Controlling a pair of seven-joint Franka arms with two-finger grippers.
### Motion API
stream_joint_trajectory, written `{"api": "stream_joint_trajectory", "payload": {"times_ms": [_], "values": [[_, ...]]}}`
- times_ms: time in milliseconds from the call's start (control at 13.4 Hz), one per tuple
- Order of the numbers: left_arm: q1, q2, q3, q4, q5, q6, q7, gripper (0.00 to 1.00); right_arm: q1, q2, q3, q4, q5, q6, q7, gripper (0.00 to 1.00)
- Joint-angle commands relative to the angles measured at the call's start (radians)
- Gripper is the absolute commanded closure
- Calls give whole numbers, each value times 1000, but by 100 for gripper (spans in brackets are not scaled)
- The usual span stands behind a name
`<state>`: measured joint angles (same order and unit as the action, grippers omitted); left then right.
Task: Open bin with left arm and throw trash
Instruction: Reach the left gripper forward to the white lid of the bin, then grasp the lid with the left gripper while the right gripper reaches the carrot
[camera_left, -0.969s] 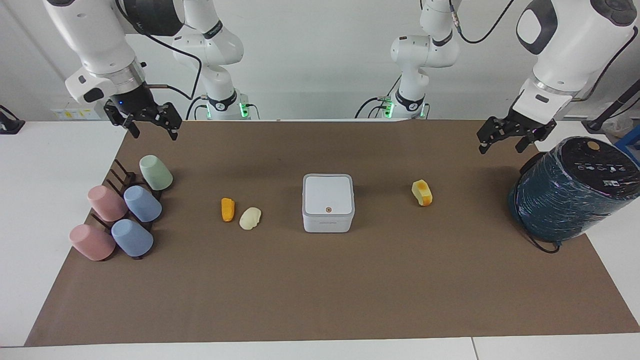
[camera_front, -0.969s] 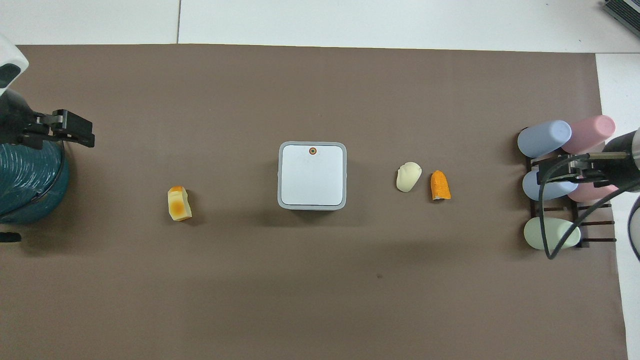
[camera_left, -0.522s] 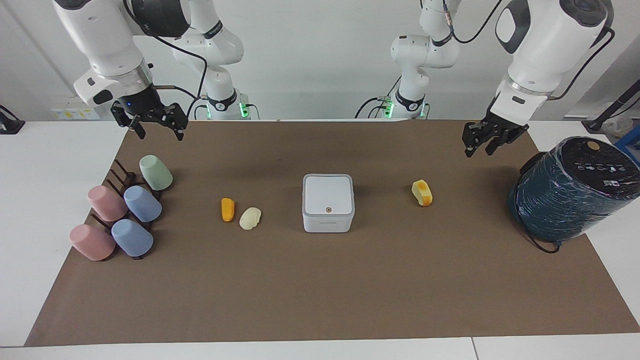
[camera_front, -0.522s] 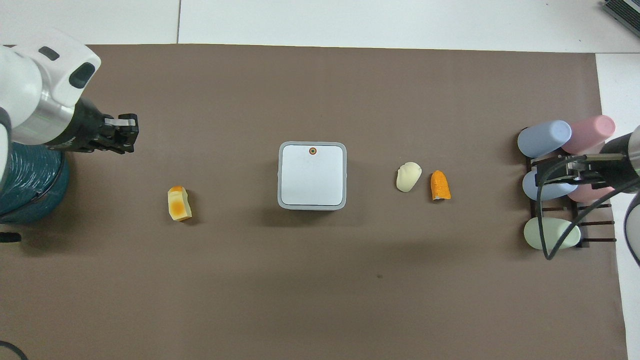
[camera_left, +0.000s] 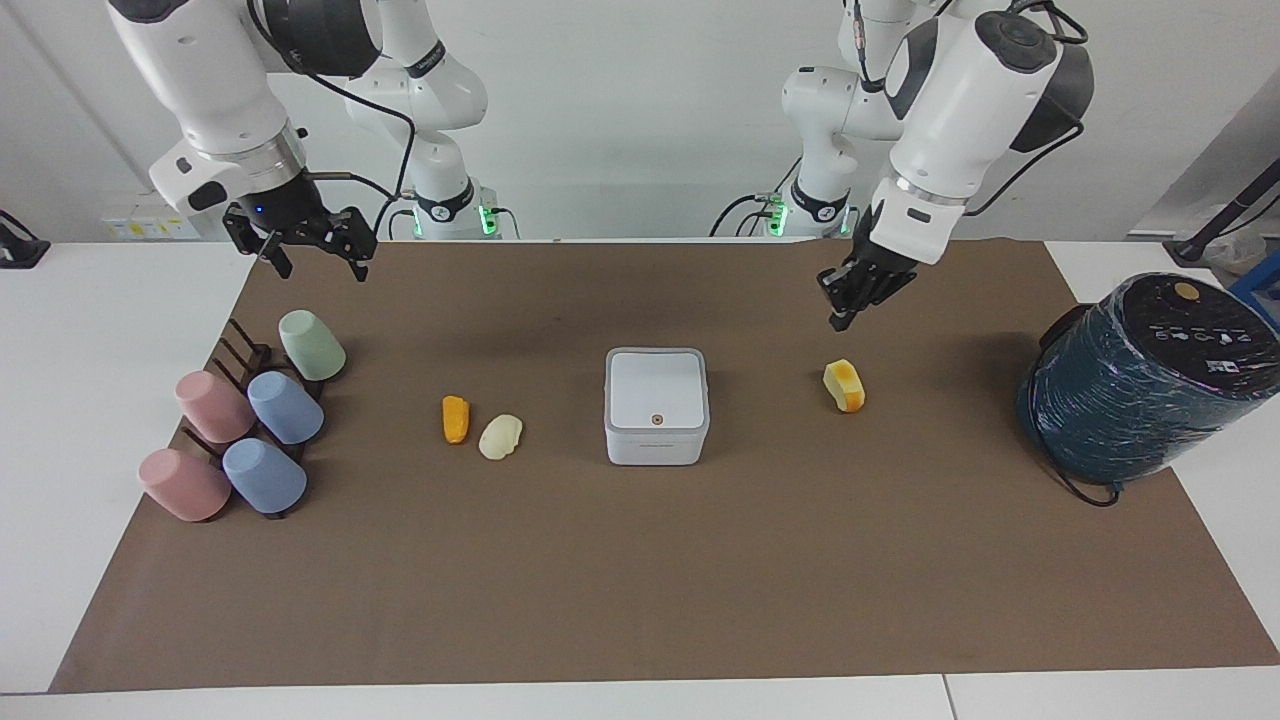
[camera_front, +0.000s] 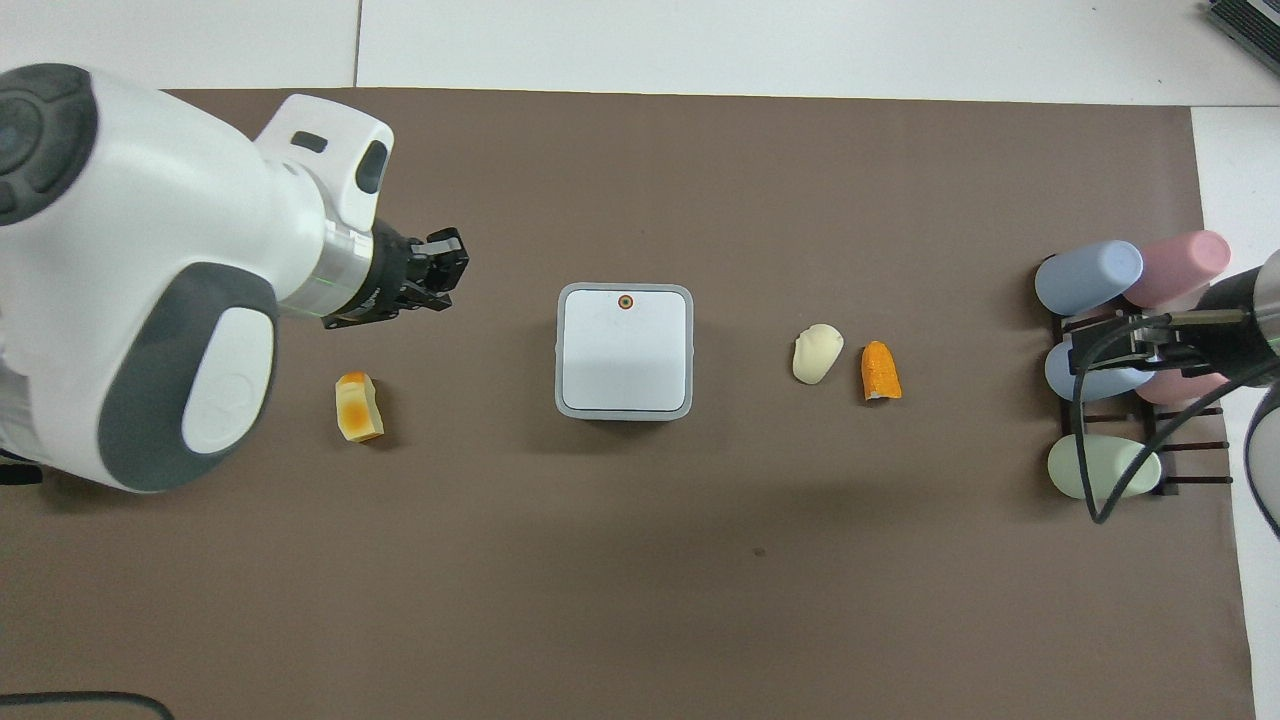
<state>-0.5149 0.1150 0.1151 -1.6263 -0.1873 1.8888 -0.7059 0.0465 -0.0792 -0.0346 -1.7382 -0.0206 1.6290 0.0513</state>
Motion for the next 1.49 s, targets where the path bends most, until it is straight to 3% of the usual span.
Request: {"api": "stream_joint_trajectory", "payload": {"times_ms": [0, 298, 522, 1043, 1192, 1416], "values": [[-60, 47, 15, -13, -53, 113, -89, 100, -7, -36, 5, -73, 5, 69, -31, 0], [-117, 81, 14, -23, -69, 219, -139, 100, -7, -18, 5, -150, 5, 231, -33, 0], [-149, 103, 14, -38, -93, 295, -139, 100, 36, 79, 7, -155, 5, 368, -31, 0], [-205, 183, 14, -61, -92, 384, -142, 100, 111, 239, 8, -170, 7, 555, -30, 0], [-217, 212, 14, -60, -92, 412, -142, 100, 122, 242, 8, -240, 7, 590, -75, 0], [-209, 247, 14, -52, -92, 440, -141, 100, 116, 240, 8, -395, 7, 737, -156, 0]]}}
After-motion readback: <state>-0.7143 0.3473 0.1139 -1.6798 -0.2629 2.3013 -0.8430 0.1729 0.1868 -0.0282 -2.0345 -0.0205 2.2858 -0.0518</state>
